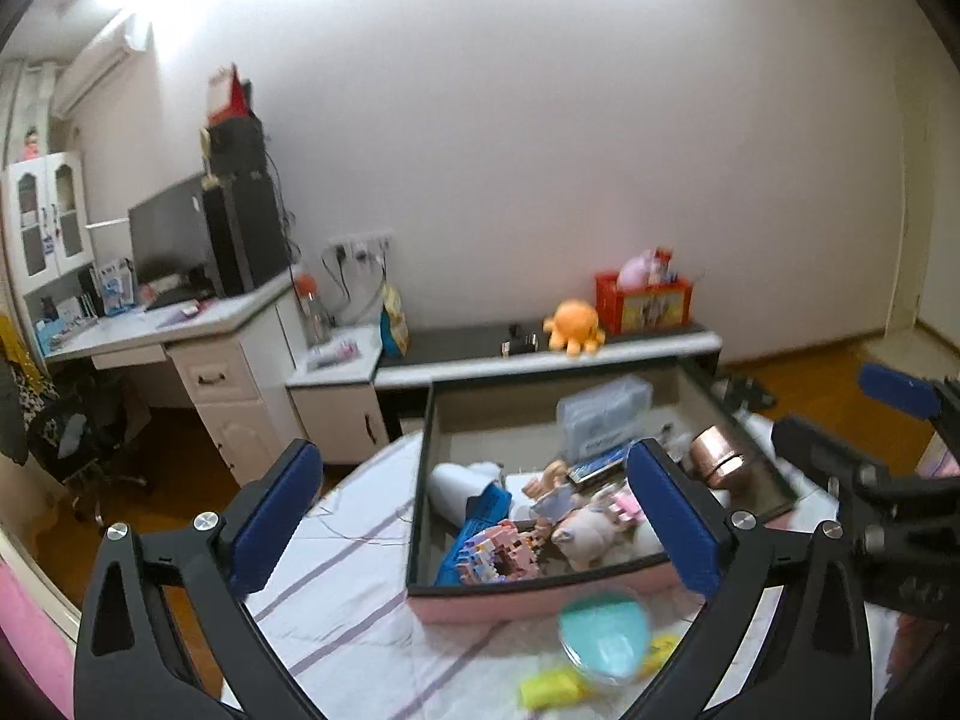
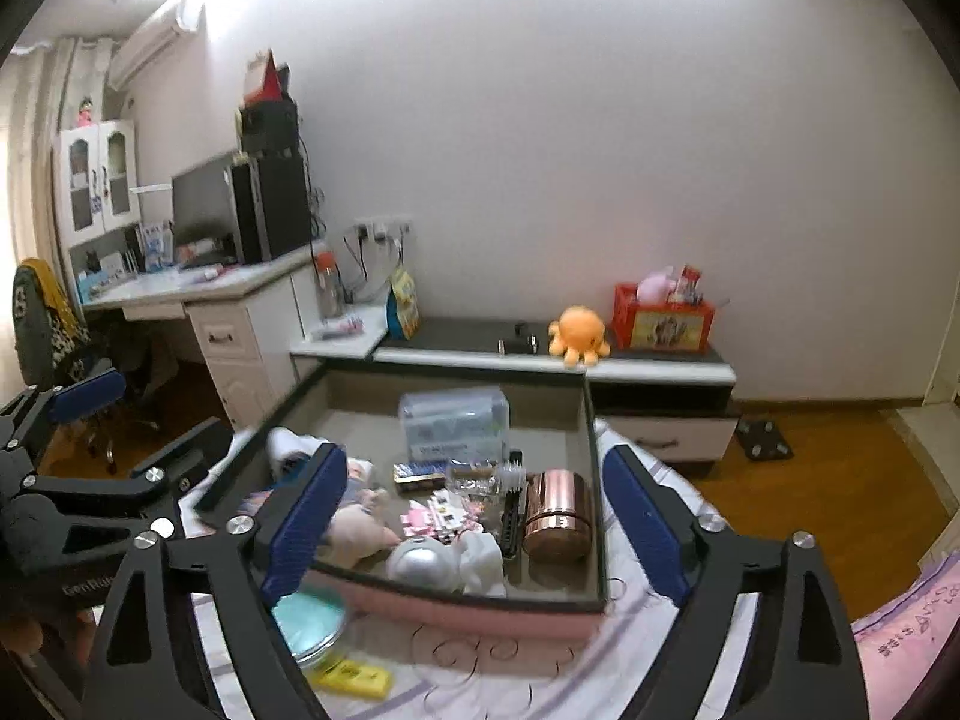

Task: Organize rigid objects
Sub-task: 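Lift both tools out of the pink box above the bed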

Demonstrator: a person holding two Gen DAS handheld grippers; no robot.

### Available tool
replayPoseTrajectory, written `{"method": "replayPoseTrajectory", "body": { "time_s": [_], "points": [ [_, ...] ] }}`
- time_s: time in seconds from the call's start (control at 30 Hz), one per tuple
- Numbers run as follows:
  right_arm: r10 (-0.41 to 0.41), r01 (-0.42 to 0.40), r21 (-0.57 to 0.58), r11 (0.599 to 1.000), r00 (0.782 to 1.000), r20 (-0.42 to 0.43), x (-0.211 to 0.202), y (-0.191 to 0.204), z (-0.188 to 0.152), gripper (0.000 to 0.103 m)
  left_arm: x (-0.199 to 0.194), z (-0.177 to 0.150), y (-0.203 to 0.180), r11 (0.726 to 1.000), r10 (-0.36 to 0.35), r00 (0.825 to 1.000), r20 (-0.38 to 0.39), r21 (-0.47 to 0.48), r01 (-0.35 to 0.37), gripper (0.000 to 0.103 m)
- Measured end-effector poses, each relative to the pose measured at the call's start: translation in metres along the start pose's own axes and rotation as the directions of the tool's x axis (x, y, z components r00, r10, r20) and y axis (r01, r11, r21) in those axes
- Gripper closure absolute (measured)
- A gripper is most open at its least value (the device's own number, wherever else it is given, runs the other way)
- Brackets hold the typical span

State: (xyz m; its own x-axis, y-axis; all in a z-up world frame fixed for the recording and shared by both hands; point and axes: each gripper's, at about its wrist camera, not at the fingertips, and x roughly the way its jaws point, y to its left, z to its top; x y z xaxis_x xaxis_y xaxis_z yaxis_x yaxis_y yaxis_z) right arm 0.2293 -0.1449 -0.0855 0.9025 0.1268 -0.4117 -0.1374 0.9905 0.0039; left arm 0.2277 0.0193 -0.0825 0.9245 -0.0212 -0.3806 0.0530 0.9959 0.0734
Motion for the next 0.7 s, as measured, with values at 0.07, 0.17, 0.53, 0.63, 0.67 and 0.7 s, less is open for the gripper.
{"method": "replayPoseTrajectory", "body": {
  "time_s": [0.07,0.17,0.53,0.63,0.67,0.7],
  "points": [
    [0.005,-0.004,-0.007,1.0,0.999,0.043,-0.025,0.004,0.002,0.0,-0.027,0.003,0.003,1.0,0.009,0.999,0.045,-0.02,-0.008,0.0],
    [0.016,-0.015,-0.014,1.0,0.994,0.108,-0.074,0.013,0.003,0.0,-0.07,0.003,0.005,0.999,0.017,0.994,0.107,-0.029,-0.014,0.0],
    [-0.003,0.012,-0.035,0.999,0.971,0.239,-0.181,0.041,-0.017,0.0,-0.191,-0.018,0.003,0.998,0.063,0.965,0.253,-0.04,-0.055,0.0],
    [-0.012,0.02,-0.029,0.999,0.968,0.251,-0.199,0.044,-0.026,0.0,-0.208,-0.025,0.003,0.998,0.062,0.963,0.261,-0.035,-0.055,0.0],
    [-0.011,0.017,-0.024,1.0,0.968,0.252,-0.203,0.045,-0.028,0.0,-0.212,-0.027,0.004,0.998,0.061,0.962,0.266,-0.036,-0.053,0.0],
    [-0.009,0.015,-0.02,1.0,0.966,0.257,-0.206,0.045,-0.029,0.0,-0.217,-0.029,0.005,0.998,0.06,0.961,0.271,-0.038,-0.052,0.0]
  ]
}}
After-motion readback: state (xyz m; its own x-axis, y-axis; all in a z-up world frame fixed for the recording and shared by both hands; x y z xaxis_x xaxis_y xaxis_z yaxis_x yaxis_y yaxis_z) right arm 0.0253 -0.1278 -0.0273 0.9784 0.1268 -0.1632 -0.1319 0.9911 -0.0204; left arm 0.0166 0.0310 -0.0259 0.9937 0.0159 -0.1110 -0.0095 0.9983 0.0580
